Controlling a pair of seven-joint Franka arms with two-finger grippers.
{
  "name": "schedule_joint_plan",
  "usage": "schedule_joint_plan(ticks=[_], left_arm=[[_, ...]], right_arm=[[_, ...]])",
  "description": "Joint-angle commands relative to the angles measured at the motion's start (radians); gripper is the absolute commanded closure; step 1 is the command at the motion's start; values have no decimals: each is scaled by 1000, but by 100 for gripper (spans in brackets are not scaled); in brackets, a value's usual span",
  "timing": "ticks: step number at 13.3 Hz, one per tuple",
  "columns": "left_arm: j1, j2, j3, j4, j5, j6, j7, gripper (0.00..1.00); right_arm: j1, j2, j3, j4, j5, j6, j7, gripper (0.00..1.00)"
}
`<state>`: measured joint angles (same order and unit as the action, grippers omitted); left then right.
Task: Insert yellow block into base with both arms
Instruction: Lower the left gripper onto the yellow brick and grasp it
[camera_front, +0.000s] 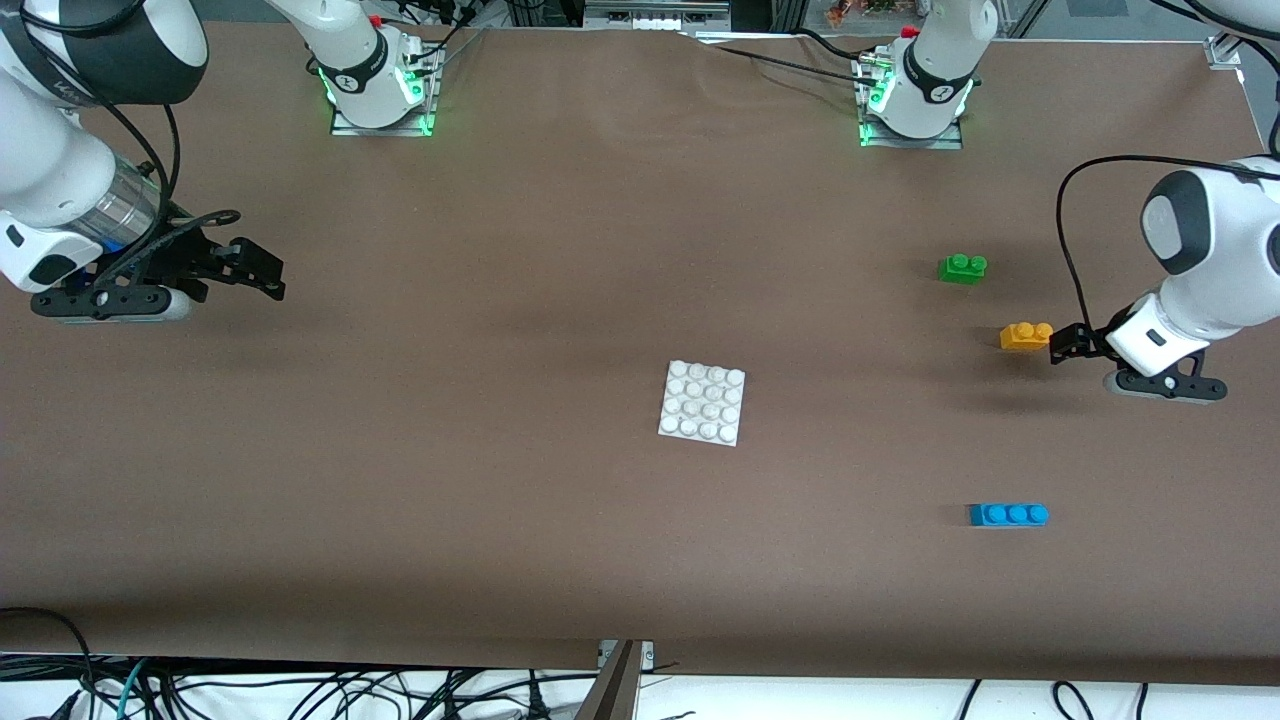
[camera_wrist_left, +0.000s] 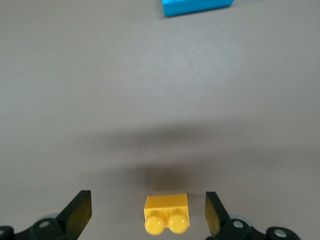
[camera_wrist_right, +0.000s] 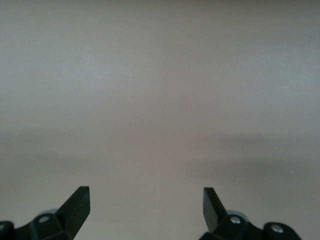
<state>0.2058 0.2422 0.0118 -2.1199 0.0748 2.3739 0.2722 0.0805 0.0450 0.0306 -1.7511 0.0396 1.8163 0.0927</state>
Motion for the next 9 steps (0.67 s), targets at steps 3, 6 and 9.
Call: schedule_joint_plan(ticks=[3,6,9], left_arm=[[27,-29,-7,-172,17,126,19,0],[29,20,-7,-193,17,174,48,0],[64,77,-9,-195,17,226,82,0]], right_arm=[[-8,-48,3,-42,-23,1,-19,0],[-8,-60,3,-53,-23,6,-18,0],[-7,-62,5,-64,-24,9,-16,0]])
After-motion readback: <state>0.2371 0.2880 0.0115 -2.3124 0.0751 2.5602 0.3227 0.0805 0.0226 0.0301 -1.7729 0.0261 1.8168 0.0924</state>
